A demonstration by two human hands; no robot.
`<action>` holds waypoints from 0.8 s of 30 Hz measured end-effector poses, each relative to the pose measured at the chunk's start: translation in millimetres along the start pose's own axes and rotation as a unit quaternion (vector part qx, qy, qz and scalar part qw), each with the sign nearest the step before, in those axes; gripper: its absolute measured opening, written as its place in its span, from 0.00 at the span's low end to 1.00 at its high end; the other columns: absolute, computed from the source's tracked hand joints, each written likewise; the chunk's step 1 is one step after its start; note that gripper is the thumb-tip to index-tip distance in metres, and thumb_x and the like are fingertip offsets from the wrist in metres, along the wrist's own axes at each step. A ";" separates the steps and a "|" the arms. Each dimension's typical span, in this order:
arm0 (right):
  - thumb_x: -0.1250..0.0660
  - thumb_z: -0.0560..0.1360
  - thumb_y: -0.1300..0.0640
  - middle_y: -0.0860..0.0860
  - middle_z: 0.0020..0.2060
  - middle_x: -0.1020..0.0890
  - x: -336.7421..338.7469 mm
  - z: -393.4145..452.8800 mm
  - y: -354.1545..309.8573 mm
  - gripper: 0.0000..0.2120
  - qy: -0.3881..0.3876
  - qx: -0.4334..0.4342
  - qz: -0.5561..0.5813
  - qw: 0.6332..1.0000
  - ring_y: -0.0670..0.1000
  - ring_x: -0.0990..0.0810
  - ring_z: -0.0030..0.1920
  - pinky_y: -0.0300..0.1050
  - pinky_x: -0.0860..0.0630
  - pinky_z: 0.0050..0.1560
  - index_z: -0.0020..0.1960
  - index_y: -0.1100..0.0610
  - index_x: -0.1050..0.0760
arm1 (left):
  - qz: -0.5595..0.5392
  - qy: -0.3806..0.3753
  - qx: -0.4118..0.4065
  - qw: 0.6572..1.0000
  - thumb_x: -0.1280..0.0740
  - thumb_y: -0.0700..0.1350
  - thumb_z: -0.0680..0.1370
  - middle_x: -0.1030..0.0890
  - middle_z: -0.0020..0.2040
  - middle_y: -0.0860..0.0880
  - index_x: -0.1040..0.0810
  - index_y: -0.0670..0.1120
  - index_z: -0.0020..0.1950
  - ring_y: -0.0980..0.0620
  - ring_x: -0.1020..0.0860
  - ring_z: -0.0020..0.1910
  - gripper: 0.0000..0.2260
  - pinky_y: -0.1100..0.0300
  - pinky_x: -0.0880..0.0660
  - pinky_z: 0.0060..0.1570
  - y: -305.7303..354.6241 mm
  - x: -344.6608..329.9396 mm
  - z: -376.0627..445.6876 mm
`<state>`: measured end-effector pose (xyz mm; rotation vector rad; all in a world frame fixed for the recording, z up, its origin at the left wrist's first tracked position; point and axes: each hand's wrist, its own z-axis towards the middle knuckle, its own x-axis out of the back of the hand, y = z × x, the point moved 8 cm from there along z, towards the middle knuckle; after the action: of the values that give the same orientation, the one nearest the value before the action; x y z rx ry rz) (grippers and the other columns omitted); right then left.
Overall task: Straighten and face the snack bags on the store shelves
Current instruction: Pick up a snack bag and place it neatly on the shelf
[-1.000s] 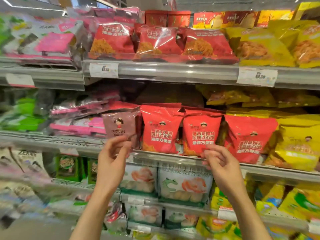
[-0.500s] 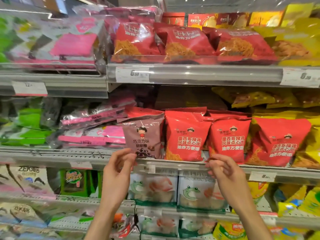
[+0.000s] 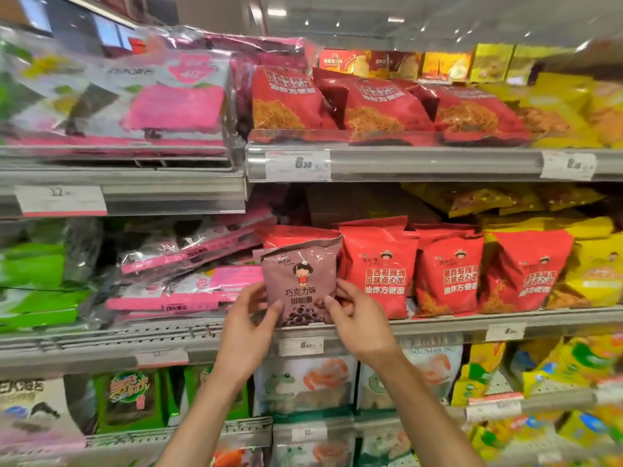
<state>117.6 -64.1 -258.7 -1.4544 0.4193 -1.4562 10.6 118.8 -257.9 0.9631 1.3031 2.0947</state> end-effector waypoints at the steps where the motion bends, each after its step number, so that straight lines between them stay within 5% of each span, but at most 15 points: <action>1: 0.36 0.82 0.44 0.52 0.31 0.16 -3.6 0.0 -3.7 0.25 -0.003 -0.004 0.003 1.000 0.44 0.20 0.30 0.44 0.21 0.38 0.76 0.49 0.31 | -0.001 0.000 -0.001 1.000 0.29 0.44 0.81 0.20 0.55 0.58 0.27 0.52 0.66 0.74 0.23 0.50 0.16 0.78 0.27 0.45 -0.8 0.2 0.6; 4: 0.33 0.80 0.44 0.49 0.34 0.14 -3.4 -1.6 -17.1 0.25 0.017 0.006 0.024 1.000 0.42 0.18 0.32 0.39 0.22 0.36 0.74 0.51 0.29 | -0.006 0.008 -0.008 1.000 0.29 0.46 0.80 0.18 0.54 0.57 0.27 0.52 0.66 0.70 0.20 0.49 0.15 0.75 0.25 0.46 -1.7 7.1 1.1; 7: 0.32 0.79 0.43 0.46 0.49 0.15 0.2 -1.9 -31.7 0.25 0.030 0.026 0.039 0.998 0.41 0.17 0.42 0.42 0.18 0.49 0.74 0.50 0.27 | -0.028 0.013 -0.015 0.999 0.29 0.48 0.80 0.15 0.51 0.56 0.26 0.54 0.66 0.63 0.17 0.49 0.15 0.63 0.19 0.51 1.4 19.5 1.5; 9: 0.32 0.78 0.40 0.43 0.56 0.20 0.9 -3.3 -40.9 0.26 0.021 0.038 0.041 0.998 0.40 0.19 0.47 0.44 0.19 0.55 0.73 0.47 0.27 | -0.039 0.011 -0.023 0.999 0.29 0.49 0.80 0.15 0.50 0.61 0.25 0.55 0.66 0.64 0.17 0.49 0.15 0.65 0.20 0.48 6.2 29.7 1.1; 14: 0.32 0.74 0.37 0.39 0.50 0.22 1.6 -13.5 -51.9 0.09 -0.006 0.060 0.122 0.991 0.40 0.20 0.51 0.38 0.23 0.54 0.54 0.35 0.21 | -0.075 -0.018 -0.025 0.997 0.29 0.51 0.79 0.16 0.50 0.61 0.25 0.55 0.67 0.62 0.17 0.50 0.16 0.59 0.18 0.48 12.9 41.5 -9.1; 20: 0.26 0.74 0.49 0.49 0.56 0.14 7.2 -38.1 -20.8 0.21 -0.036 0.016 0.316 0.948 0.50 0.14 0.57 0.42 0.18 0.54 0.64 0.52 0.26 | -0.095 -0.081 -0.023 0.992 0.30 0.49 0.79 0.16 0.52 0.63 0.24 0.57 0.63 0.64 0.17 0.50 0.13 0.70 0.21 0.46 10.2 10.0 -31.2; 24: 0.26 0.77 0.54 0.47 0.52 0.12 33.9 -57.0 19.1 0.17 0.001 -0.024 0.341 0.940 0.49 0.14 0.55 0.38 0.18 0.48 0.64 0.52 0.26 | -0.113 -0.116 -0.002 0.987 0.31 0.56 0.75 0.16 0.54 0.61 0.24 0.58 0.63 0.59 0.17 0.52 0.17 0.71 0.22 0.47 6.7 -22.0 -40.5</action>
<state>81.4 -122.1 -267.9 -1.1699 0.8676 -0.8881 -7.1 77.6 -270.6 0.9768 1.2259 1.7568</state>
